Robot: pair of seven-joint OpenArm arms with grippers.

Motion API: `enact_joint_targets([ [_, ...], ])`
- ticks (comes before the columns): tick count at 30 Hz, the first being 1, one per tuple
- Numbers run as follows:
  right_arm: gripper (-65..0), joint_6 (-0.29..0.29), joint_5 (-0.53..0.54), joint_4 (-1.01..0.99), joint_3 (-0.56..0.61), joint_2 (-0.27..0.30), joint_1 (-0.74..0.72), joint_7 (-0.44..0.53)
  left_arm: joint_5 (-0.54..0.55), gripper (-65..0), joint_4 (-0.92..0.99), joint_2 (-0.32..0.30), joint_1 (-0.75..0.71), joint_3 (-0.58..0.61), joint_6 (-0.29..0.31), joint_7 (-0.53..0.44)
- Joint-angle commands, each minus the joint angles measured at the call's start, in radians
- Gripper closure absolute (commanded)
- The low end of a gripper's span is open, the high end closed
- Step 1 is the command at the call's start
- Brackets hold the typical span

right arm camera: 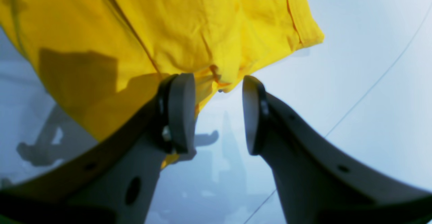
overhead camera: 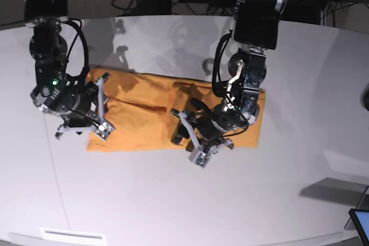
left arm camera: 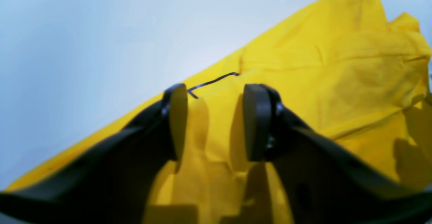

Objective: Fold the T-shirt properly
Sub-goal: 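Pat the folded shirt flat with the left gripper, then withdraw it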

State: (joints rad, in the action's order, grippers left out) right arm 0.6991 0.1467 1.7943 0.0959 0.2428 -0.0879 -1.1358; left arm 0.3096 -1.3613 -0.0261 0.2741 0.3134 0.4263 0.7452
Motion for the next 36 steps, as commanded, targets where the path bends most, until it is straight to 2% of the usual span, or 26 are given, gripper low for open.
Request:
enact_joint_targets([
  [1, -21.9, -0.001, 0.001, 0.014, -0.005, 0.005, -0.017, 0.013, 0.009, -18.3, -0.014, 0.001, 0.024, 0.017, 0.007, -0.022],
  [3, -21.9, -0.001, 0.001, 0.014, -0.005, 0.005, -0.017, 0.013, 0.009, -7.7, -0.002, -0.001, 0.038, 0.045, 0.007, -0.023],
  [4, -21.9, -0.001, 0.001, 0.014, -0.005, 0.005, -0.017, 0.013, 0.009, -5.2, 0.004, -0.002, 0.046, 0.053, 0.007, -0.023],
  [13, -21.8, -0.001, 0.001, 0.019, -0.006, 0.007, -0.010, 0.013, 0.009, -5.0, 0.056, 0.005, 0.052, 0.051, 0.007, -0.023],
  [16, -21.8, -0.001, 0.001, 0.019, -0.008, 0.008, -0.005, 0.015, 0.007, -5.0, 0.204, 0.010, 0.073, 0.091, 0.007, -0.026],
  [18, -21.8, -0.001, 0.001, 0.019, -0.008, 0.010, -0.005, 0.015, 0.012, -4.9, 0.352, 0.010, 0.096, 0.138, 0.007, -0.082],
  [20, -21.8, -0.001, 0.001, 0.019, -0.008, 0.013, -0.005, 0.015, 0.013, -4.9, 0.380, 0.005, 0.077, 0.166, 0.007, -0.174],
  [22, -21.8, -0.001, 0.001, 0.019, -0.006, 0.013, -0.005, 0.015, 0.013, -4.9, 0.377, 0.002, 0.064, 0.169, 0.007, -0.203],
  [29, -21.8, -0.001, 0.001, 0.016, -0.005, 0.010, -0.006, 0.017, 0.015, -4.9, 0.228, -0.019, 0.057, 0.169, 0.006, -0.200],
  [33, -21.8, -0.001, 0.001, 0.016, -0.005, 0.013, -0.006, 0.017, 0.015, -5.0, 0.130, -0.044, 0.061, 0.166, 0.006, -0.125],
  [36, -21.8, -0.001, 0.001, 0.016, -0.005, 0.013, -0.006, 0.017, 0.012, -5.0, 0.072, -0.077, 0.060, 0.166, 0.004, -0.112],
])
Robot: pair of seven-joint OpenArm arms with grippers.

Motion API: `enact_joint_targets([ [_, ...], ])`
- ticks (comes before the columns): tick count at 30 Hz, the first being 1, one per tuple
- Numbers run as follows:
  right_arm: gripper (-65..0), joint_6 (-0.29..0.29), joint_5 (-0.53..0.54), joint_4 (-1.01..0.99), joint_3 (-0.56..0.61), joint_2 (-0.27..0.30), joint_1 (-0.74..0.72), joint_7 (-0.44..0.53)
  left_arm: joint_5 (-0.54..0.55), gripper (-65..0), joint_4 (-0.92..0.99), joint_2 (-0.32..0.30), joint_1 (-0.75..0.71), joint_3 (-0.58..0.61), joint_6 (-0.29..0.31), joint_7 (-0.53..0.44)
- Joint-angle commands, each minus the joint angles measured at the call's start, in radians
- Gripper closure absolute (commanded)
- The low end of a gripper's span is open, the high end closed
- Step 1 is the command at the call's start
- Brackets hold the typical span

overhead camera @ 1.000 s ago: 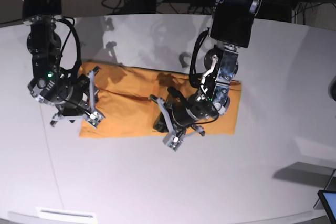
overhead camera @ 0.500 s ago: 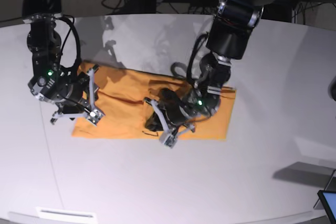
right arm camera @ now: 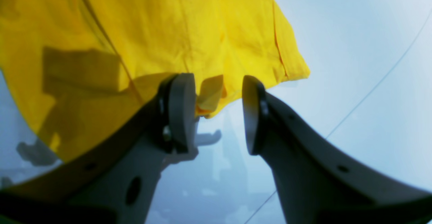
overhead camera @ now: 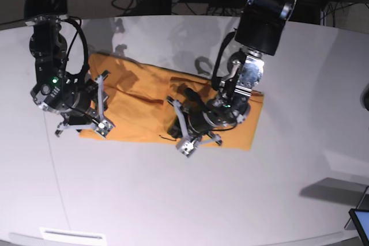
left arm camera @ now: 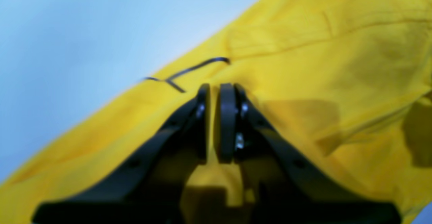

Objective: Fold the T-shirt properly
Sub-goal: 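Pat the folded shirt flat with the left gripper, then withdraw it, then open the right gripper and lift both grippers away from the shirt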

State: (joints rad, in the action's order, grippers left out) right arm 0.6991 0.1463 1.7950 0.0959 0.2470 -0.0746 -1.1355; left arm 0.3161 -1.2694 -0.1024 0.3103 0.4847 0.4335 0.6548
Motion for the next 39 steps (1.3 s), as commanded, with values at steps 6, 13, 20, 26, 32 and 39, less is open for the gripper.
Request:
enact_joint_targets([
  [6, -21.8, -0.001, 0.002, 0.015, -0.005, 0.005, -0.020, 0.016, 0.004, -5.0, -0.039, -0.033, 0.007, -0.005, -0.003, -0.020],
  [13, -19.2, -0.001, 0.003, 0.019, -0.005, 0.001, -0.017, 0.016, 0.004, -3.7, -0.218, -0.049, -0.061, -0.188, -0.003, -0.020],
  [20, -0.4, -0.001, 0.003, 0.021, -0.003, -0.021, -0.024, 0.016, 0.007, 0.0, -0.407, -0.050, -0.036, -0.366, -0.003, 0.104],
  [26, -0.3, -0.001, 0.003, 0.041, -0.002, -0.048, -0.017, 0.016, 0.002, 0.0, -0.431, -0.125, -0.127, -0.410, -0.003, 0.119],
  [32, -0.3, -0.001, 0.003, 0.064, 0.000, -0.062, -0.021, 0.016, 0.002, 0.0, -0.424, -0.210, -0.210, -0.410, -0.003, 0.119],
  [39, -0.3, -0.001, 0.003, 0.062, 0.029, -0.061, -0.018, 0.041, 0.010, 0.0, -0.428, -0.253, -0.228, -0.459, -0.003, 0.122],
])
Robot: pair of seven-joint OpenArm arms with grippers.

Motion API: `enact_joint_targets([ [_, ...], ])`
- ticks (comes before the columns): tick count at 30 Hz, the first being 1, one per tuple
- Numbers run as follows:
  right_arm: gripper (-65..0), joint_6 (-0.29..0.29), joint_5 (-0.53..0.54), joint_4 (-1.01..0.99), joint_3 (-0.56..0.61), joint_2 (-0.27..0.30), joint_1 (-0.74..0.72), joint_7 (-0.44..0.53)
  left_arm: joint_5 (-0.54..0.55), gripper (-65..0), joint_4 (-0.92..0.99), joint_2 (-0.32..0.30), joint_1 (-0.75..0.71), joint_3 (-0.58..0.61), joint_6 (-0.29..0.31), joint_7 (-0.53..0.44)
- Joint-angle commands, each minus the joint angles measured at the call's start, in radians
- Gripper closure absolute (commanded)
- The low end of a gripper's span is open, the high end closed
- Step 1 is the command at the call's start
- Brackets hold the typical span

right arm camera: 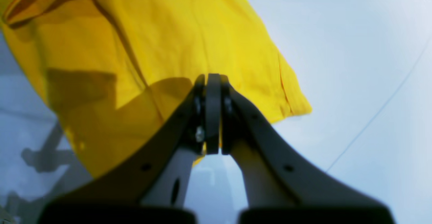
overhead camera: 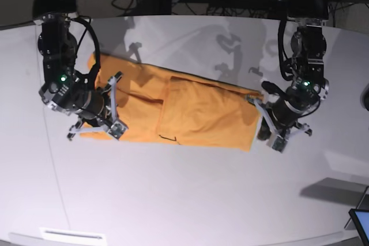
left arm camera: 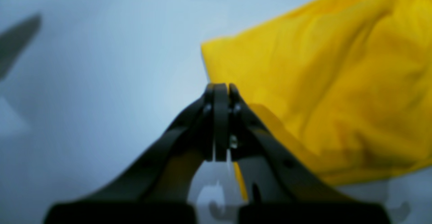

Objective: Fold the T-shirt properly
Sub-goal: 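Open the right gripper and lift both grippers away from the shirt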

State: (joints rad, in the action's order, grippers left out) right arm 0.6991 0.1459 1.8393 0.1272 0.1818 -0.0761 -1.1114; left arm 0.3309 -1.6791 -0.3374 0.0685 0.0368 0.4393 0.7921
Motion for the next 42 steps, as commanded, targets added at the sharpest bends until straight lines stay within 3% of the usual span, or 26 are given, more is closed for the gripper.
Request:
enact_joint_targets([
  [1, -0.3, -0.001, 0.004, 0.018, 0.004, 0.005, -0.015, 0.017, -0.005, -0.5, -0.017, -0.015, -0.005, -0.053, -0.009, -0.015],
  [3, -0.3, -0.001, 0.004, 0.017, 0.004, 0.005, -0.008, 0.018, -0.005, -8.7, -0.023, 0.008, -0.029, -0.140, -0.009, -0.015],
  [6, -0.6, -0.001, 0.004, 0.015, 0.004, 0.005, -0.006, 0.018, -0.003, -26.5, -0.042, 0.024, -0.057, -0.245, -0.006, -0.013],
  [8, -0.7, -0.001, 0.004, 0.013, 0.002, 0.005, -0.006, 0.018, 0.006, -31.2, -0.059, 0.025, -0.077, -0.280, -0.003, -0.013],
  [15, -1.0, -0.001, 0.002, 0.012, -0.002, 0.006, -0.003, 0.018, 0.331, -31.1, -0.013, -0.030, -0.118, -0.338, 0.026, -0.013],
  [19, -5.4, -0.005, 0.002, -0.022, -0.113, 0.002, -0.003, 0.018, 0.304, -31.1, -0.031, -0.042, -0.114, -0.338, 0.025, -0.013],
  [25, -32.2, -0.001, 0.025, -0.060, -0.258, 0.000, 0.014, 0.014, 0.167, -31.1, -0.098, -0.039, -0.114, -0.260, 0.025, -0.013],
  [30, -42.8, -0.001, 0.228, -0.100, -0.338, 0.006, 0.022, -0.042, 0.090, -31.1, -0.100, -0.019, -0.111, -0.216, 0.025, -0.018],
  [34, -62.4, -0.001, 0.370, -0.194, -0.418, 0.009, 0.011, -0.068, 0.084, -31.1, -0.100, -0.016, -0.109, -0.219, 0.025, -0.018],
  [35, -64.1, -0.001, 0.392, -0.206, -0.441, 0.009, 0.011, -0.068, 0.084, -31.1, -0.100, -0.016, -0.109, -0.220, 0.025, -0.018],
  [42, -59.1, -0.001, 0.467, -0.260, -0.493, 0.009, -0.015, -0.172, 0.084, -31.1, -0.094, -0.024, -0.109, -0.220, 0.025, -0.018],
])
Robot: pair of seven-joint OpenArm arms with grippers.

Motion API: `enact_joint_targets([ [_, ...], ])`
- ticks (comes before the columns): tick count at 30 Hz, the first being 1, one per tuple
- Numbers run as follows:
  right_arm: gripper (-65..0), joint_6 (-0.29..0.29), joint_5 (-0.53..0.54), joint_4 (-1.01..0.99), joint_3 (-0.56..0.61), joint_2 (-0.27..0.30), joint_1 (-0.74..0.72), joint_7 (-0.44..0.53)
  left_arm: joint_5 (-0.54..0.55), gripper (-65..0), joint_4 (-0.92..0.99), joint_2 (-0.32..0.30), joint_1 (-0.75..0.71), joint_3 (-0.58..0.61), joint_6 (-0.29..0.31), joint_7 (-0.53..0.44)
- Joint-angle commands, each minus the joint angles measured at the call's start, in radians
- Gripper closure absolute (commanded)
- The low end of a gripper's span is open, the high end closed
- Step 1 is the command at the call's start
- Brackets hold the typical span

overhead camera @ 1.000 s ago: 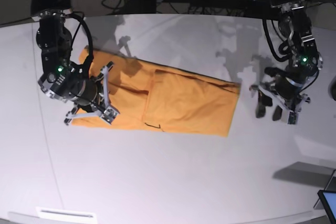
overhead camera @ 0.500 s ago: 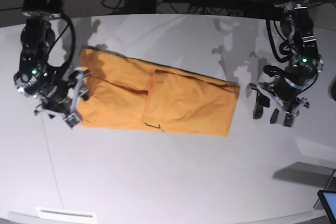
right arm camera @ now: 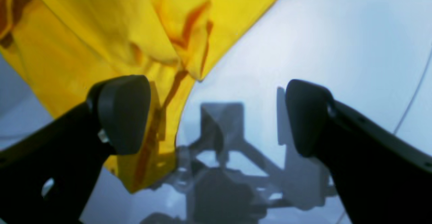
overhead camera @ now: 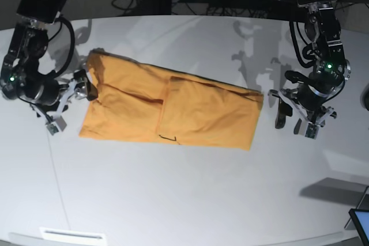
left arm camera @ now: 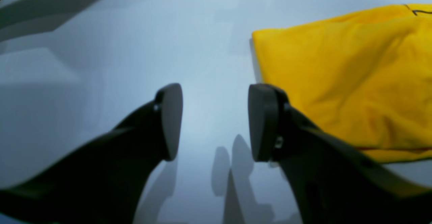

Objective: Fold the T-shirt properly
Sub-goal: 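Open the right gripper and lift both grippers away from the shirt, then grasp the end of the yellow shirt strip with the right gripper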

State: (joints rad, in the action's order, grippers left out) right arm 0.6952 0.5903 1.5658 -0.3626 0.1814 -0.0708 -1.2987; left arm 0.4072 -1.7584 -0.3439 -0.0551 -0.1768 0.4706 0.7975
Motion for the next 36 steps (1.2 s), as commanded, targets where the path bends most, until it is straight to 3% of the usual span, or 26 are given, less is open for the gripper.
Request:
enact_joint_targets([
  [1, -58.9, 0.003, 0.047, 0.005, -0.011, 0.010, -0.021, 0.009, 0.008, -31.1, -0.015, -0.016, 0.014, -0.007, -0.006, -0.023],
  [12, -58.9, 0.003, 0.279, -0.178, -0.046, 0.011, -0.017, -0.017, 0.008, -31.1, -0.013, -0.017, 0.014, 0.000, -0.006, -0.023],
  [22, -58.9, 0.003, 0.376, -0.314, -0.039, 0.011, -0.014, -0.019, 0.008, -31.1, -0.013, -0.017, 0.014, -0.002, -0.006, -0.023],
  [31, -58.8, 0.003, 0.385, -0.310, 0.012, 0.002, -0.001, -0.031, 0.006, -31.1, -0.013, -0.017, 0.014, 0.001, -0.006, -0.023],
  [36, -58.8, 0.003, 0.501, -0.313, 0.078, 0.000, 0.002, -0.028, 0.006, -31.1, -0.013, -0.017, 0.014, 0.000, -0.006, -0.023],
])
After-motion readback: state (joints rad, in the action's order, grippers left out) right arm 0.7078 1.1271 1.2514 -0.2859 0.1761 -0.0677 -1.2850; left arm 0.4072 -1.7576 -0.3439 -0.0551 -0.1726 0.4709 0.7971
